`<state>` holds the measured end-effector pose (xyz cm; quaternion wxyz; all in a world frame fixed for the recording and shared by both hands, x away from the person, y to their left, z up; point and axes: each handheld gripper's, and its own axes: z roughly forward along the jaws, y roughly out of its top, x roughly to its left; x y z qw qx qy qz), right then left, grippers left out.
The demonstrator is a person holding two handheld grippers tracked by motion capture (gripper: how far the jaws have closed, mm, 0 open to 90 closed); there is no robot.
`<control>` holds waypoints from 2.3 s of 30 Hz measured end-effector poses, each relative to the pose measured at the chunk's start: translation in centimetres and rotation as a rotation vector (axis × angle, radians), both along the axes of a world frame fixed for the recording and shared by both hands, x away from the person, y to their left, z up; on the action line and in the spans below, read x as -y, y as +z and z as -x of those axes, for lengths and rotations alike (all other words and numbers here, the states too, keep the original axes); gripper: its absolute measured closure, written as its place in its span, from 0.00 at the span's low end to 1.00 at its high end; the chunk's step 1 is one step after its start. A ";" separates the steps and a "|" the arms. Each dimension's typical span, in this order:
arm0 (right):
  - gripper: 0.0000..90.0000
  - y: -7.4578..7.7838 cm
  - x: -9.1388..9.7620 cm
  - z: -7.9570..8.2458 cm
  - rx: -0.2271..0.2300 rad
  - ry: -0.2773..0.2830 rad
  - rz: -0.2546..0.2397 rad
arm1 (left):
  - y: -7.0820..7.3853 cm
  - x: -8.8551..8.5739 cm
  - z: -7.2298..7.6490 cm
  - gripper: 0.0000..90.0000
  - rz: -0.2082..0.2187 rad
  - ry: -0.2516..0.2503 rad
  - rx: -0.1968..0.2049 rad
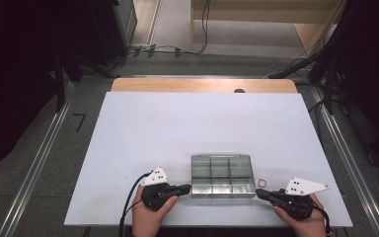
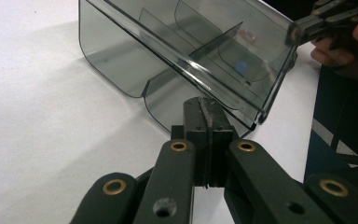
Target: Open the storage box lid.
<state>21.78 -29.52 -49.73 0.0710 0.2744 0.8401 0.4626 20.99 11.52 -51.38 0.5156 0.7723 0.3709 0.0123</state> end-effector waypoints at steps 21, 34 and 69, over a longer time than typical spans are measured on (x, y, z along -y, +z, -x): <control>0.98 0.6 -0.3 0.0 0.052 -0.008 -0.023 | 0.8 0.0 0.3 0.99 0.039 -0.021 0.057; 0.98 1.4 -0.9 -0.2 0.089 0.002 -0.051 | 1.6 0.1 0.5 1.00 0.079 -0.020 0.136; 0.98 4.8 -2.0 -2.8 0.118 -0.034 -0.119 | 3.7 0.2 -3.0 0.00 0.074 0.103 0.195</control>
